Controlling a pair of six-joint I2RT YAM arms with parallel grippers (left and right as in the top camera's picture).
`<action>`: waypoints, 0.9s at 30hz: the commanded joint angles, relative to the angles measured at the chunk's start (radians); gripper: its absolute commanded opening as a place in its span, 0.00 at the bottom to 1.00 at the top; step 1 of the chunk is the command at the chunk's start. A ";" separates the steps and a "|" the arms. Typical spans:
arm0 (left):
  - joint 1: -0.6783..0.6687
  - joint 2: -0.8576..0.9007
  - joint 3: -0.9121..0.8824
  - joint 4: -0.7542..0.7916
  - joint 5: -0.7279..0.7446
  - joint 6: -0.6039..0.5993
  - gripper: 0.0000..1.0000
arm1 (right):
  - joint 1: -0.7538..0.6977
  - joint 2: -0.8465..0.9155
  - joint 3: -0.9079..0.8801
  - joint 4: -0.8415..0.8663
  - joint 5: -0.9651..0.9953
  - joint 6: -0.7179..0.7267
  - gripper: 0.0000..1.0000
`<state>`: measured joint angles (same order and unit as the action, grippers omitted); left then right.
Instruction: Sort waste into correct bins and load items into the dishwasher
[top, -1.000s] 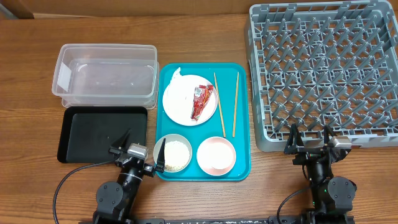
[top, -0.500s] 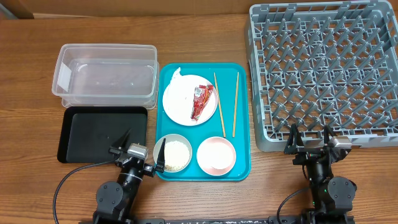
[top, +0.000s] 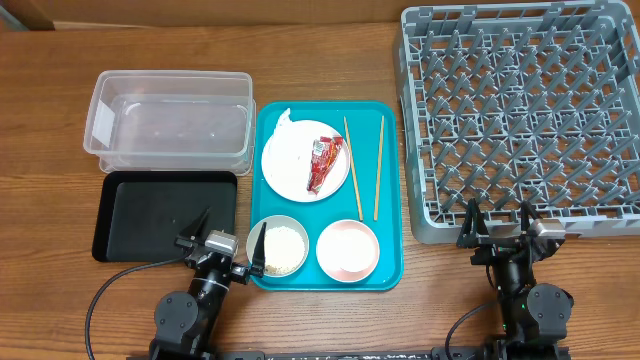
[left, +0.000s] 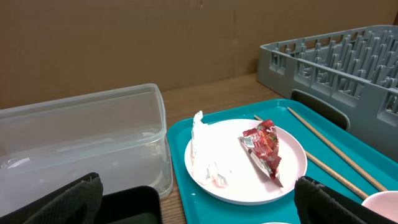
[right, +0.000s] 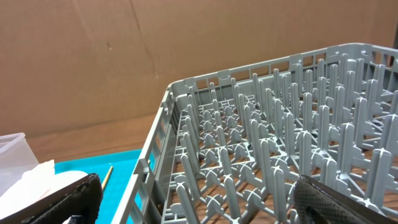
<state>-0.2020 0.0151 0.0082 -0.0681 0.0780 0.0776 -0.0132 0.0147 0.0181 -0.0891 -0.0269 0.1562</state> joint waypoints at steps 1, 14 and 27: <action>0.005 -0.009 -0.003 0.001 0.033 -0.009 1.00 | -0.004 -0.012 -0.010 0.010 -0.027 0.029 1.00; 0.005 0.027 0.158 0.109 0.189 -0.359 1.00 | -0.004 0.020 0.294 -0.209 -0.335 0.214 1.00; 0.005 0.845 1.034 -0.685 0.417 -0.319 1.00 | -0.004 0.671 1.028 -0.779 -0.334 0.135 1.00</action>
<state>-0.2020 0.6781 0.8635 -0.6170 0.3538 -0.2630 -0.0132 0.5480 0.9222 -0.8211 -0.3557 0.3332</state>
